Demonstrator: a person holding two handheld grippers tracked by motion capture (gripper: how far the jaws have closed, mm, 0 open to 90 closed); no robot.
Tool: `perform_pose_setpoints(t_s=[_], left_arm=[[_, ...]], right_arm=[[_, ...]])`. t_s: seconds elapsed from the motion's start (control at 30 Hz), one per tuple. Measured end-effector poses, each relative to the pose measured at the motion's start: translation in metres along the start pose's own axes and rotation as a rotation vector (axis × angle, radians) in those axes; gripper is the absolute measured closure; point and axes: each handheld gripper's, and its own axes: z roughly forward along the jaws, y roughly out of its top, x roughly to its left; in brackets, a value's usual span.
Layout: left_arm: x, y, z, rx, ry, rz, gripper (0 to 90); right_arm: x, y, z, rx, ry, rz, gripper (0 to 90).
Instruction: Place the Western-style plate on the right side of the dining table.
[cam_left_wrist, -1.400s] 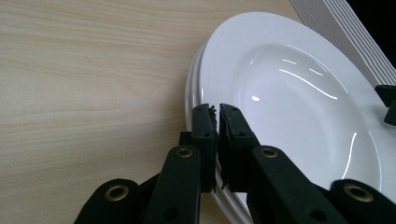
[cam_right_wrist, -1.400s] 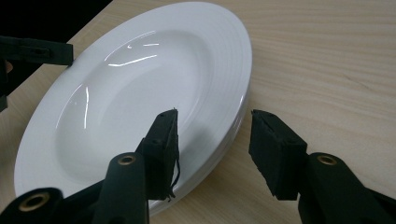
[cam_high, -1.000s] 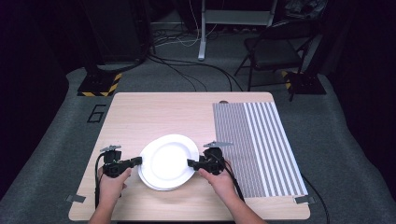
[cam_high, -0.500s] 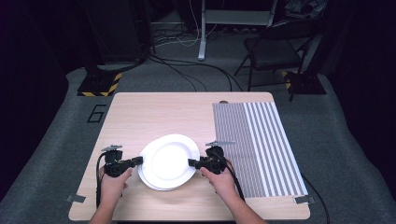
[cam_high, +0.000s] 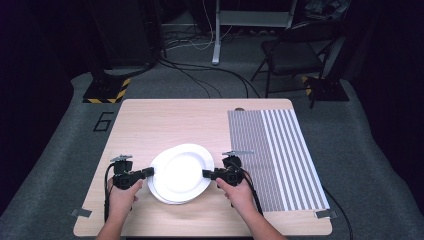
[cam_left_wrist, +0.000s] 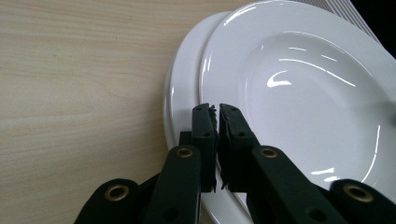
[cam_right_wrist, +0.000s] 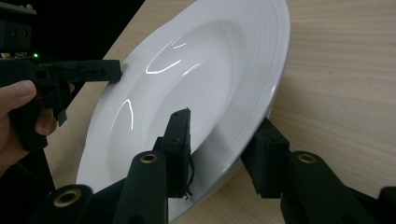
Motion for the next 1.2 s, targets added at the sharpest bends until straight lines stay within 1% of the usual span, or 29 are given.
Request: perform_pose_setpoints(t_s=[0.03, 0.07, 0.1, 0.13, 0.2, 0.23, 0.27, 0.3, 0.33, 0.4, 0.43, 0.5, 0.53, 0.57, 0.63, 0.77, 0.8, 0.87, 0.9, 1.0, 1.07, 1.1, 1.2], left_arm=[[0.0, 0.0, 0.0, 0.0, 0.0, 0.0, 85.6], [-0.001, 0.0, 0.001, 0.0, -0.005, -0.011, 85.6], [-0.002, -0.001, 0.002, 0.011, -0.012, -0.002, 85.6], [-0.002, -0.001, 0.002, 0.011, -0.012, -0.002, 85.6], [-0.003, -0.001, 0.004, 0.011, -0.014, -0.001, 85.6], [-0.004, -0.001, 0.005, 0.008, -0.013, 0.001, 85.6], [-0.003, -0.001, 0.005, 0.015, -0.016, 0.014, 85.6], [-0.004, -0.001, 0.005, 0.01, -0.018, -0.005, 85.6], [-0.004, -0.001, 0.005, 0.016, -0.019, 0.006, 85.6], [-0.004, -0.002, 0.006, 0.01, -0.02, 0.0, 85.6], [-0.004, -0.002, 0.007, 0.011, -0.027, 0.0, 85.6], [-0.005, -0.002, 0.007, 0.007, -0.026, -0.001, 85.5], [-0.005, -0.002, 0.007, 0.007, -0.026, -0.001, 85.5], [-0.004, -0.002, 0.007, 0.011, -0.026, 0.015, 85.5], [-0.004, -0.002, 0.007, 0.01, -0.025, 0.015, 85.5], [-0.004, -0.003, 0.007, 0.008, -0.024, 0.017, 85.4], [-0.004, -0.003, 0.007, 0.006, -0.024, 0.016, 85.4], [-0.005, -0.003, 0.007, 0.005, -0.023, 0.018, 85.1], [-0.005, -0.003, 0.007, 0.006, -0.021, 0.012, 85.1], [-0.006, -0.004, 0.007, -0.001, -0.017, 0.02, 84.6], [-0.007, -0.004, 0.007, -0.004, -0.017, 0.013, 84.1], [-0.007, -0.004, 0.007, -0.001, -0.013, 0.03, 83.8], [-0.007, -0.004, 0.007, -0.004, -0.017, 0.028, 81.4]], right_arm=[[-0.001, 0.0, -0.001, -0.004, 0.006, 0.003, 64.3], [-0.001, 0.0, -0.001, -0.004, 0.006, 0.003, 64.3], [-0.002, 0.001, -0.003, -0.007, 0.007, 0.025, 66.4], [-0.002, 0.001, -0.003, -0.007, 0.007, 0.025, 66.4], [-0.003, 0.003, -0.005, -0.01, 0.011, 0.041, 69.0], [-0.004, 0.003, -0.007, -0.008, 0.013, 0.055, 70.0], [-0.005, 0.004, -0.008, -0.005, 0.024, 0.08, 71.0], [-0.007, 0.004, -0.008, -0.003, 0.032, 0.088, 71.7], [-0.008, 0.004, -0.009, 0.0, 0.043, 0.109, 72.5], [-0.01, 0.005, -0.01, 0.001, 0.055, 0.133, 73.7], [-0.01, 0.005, -0.011, 0.006, 0.058, 0.155, 74.2], [-0.01, 0.005, -0.012, 0.007, 0.061, 0.171, 74.7], [-0.01, 0.005, -0.012, 0.007, 0.061, 0.171, 74.7], [-0.011, 0.005, -0.013, 0.01, 0.061, 0.181, 75.2], [-0.011, 0.005, -0.013, 0.01, 0.065, 0.187, 75.5], [-0.013, 0.005, -0.013, 0.015, 0.076, 0.22, 76.8], [-0.013, 0.005, -0.013, 0.015, 0.076, 0.22, 76.8], [-0.014, 0.005, -0.013, 0.018, 0.084, 0.241, 77.4], [-0.015, 0.005, -0.013, 0.017, 0.091, 0.258, 77.9], [-0.016, 0.005, -0.014, 0.016, 0.099, 0.277, 78.5], [-0.018, 0.005, -0.014, 0.016, 0.107, 0.288, 78.9], [-0.018, 0.005, -0.014, 0.017, 0.111, 0.297, 79.0], [-0.018, 0.005, -0.015, 0.021, 0.114, 0.306, 79.2]])
